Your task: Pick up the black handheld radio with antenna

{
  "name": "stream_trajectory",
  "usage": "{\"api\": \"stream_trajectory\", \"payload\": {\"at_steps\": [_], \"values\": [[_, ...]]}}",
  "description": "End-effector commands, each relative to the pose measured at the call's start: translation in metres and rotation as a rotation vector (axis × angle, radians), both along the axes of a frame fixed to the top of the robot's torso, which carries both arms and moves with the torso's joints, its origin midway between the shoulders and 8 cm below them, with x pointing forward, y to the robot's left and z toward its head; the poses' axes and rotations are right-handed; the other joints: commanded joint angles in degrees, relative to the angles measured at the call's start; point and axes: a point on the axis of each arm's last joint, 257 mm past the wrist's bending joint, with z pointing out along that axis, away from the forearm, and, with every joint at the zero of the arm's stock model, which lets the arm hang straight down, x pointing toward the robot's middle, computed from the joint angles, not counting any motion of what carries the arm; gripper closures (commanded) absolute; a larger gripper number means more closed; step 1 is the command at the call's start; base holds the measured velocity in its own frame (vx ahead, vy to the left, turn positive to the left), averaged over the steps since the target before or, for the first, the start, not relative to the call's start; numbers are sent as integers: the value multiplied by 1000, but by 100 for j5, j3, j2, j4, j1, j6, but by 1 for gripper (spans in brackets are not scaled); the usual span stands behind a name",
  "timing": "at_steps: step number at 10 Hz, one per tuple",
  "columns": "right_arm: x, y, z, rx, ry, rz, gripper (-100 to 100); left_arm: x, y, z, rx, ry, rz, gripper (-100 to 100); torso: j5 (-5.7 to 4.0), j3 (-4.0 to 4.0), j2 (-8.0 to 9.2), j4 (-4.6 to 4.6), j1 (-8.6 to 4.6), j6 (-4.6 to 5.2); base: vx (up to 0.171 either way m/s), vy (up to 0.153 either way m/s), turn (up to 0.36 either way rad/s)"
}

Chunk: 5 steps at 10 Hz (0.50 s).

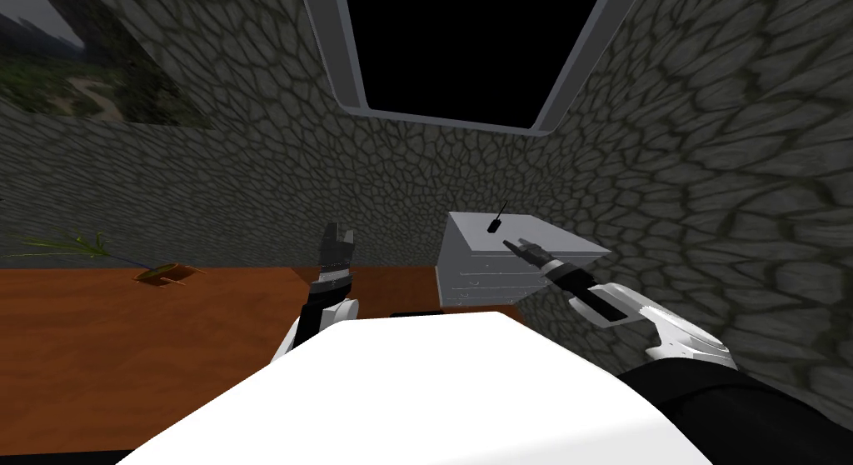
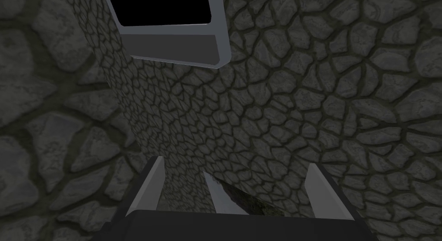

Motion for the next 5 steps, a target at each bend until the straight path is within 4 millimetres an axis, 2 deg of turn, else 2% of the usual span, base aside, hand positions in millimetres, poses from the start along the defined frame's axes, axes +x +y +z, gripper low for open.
{"api": "stream_trajectory", "payload": {"at_steps": [1, 5], "values": [[1, -21, 1, -91, 29, -36, -100, 0, 0, 0, 0, 0, 0, 0, 0, 0, 0, 0, 0, 0, 94, 8, 70], [2, -70, 9, -306, 90, -115, -100, 0, 0, 0, 0, 0, 0, 0, -2, -11, -18, -4, -4, -1, 108, 9, 70]]}}
